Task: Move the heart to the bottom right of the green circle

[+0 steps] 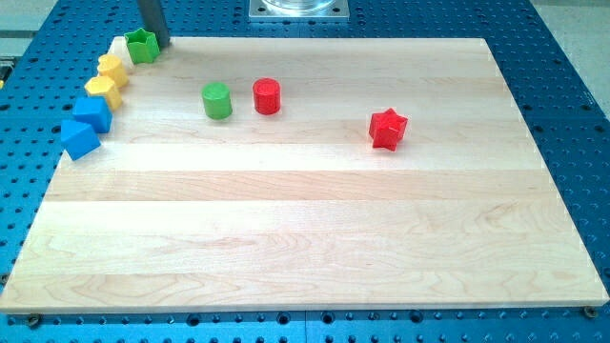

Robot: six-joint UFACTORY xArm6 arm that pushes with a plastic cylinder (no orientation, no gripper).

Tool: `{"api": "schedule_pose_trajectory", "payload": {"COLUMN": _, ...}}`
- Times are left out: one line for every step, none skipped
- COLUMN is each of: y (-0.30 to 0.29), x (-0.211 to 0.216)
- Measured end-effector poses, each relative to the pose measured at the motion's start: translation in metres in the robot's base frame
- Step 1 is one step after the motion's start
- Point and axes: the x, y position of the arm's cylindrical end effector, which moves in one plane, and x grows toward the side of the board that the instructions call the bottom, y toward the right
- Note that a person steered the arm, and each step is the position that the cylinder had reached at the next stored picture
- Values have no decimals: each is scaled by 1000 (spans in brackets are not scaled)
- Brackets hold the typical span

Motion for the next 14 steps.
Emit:
{"api": "schedule_pose_trajectory", "payload": {"y": -70, "x": -1}}
{"api": "schedule_pose_trajectory", "payload": {"y": -76, "x": -1}}
{"api": "schedule_pose_trajectory", "payload": {"y": -73, "x": 47}}
{"api": "schedule_pose_trajectory", "payload": {"y": -67, "x": 101}}
{"api": "schedule_pose_trajectory", "payload": {"y": -11, "x": 125}}
{"api": "schedule_pose_trajectory", "payload": {"y": 3, "x": 125}}
{"api": "schedule_pose_trajectory", "payload": {"y": -19, "x": 116}}
{"api": "schedule_pose_trajectory", "payload": {"y": -24, "x": 98}}
{"api": "schedule_pose_trajectory", "payload": {"y": -21, "x": 77}}
{"api": "schedule_pose_trajectory", "payload": {"y": -16, "x": 68}}
{"api": "schedule_pose_trajectory", "payload": {"y": 25, "x": 66}}
{"api": "schedule_pose_trajectory", "payload": {"y": 84, "x": 77}}
{"api": "schedule_pose_trajectory", "payload": {"y": 96, "x": 49}}
{"api": "schedule_pose_trajectory", "payload": {"y": 114, "x": 43}}
